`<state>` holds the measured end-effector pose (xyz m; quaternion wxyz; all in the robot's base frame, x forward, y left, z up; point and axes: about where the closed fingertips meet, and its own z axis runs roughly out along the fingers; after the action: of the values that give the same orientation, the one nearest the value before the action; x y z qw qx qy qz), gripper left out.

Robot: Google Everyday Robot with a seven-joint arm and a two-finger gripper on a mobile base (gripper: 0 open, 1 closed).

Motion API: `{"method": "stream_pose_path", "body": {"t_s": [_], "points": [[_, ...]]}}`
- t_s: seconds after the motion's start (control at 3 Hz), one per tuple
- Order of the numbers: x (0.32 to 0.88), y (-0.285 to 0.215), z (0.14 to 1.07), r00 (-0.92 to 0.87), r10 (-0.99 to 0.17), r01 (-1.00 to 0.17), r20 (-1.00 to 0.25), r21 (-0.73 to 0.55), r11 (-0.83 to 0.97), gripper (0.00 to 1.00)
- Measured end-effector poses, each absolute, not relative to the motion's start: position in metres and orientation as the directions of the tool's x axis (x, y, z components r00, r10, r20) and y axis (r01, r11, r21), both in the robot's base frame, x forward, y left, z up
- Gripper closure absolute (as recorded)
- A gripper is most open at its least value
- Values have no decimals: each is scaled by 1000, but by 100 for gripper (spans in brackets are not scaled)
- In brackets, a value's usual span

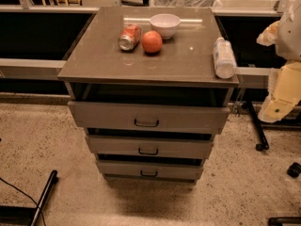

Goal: Open top drawer

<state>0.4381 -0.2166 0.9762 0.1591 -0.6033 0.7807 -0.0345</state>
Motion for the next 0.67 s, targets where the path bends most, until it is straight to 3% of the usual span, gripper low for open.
{"method": "stream_pose_path", "body": {"t_s": [0.67], "points": [[452, -216, 945, -226, -956, -925, -186, -266, 270, 0]]}}
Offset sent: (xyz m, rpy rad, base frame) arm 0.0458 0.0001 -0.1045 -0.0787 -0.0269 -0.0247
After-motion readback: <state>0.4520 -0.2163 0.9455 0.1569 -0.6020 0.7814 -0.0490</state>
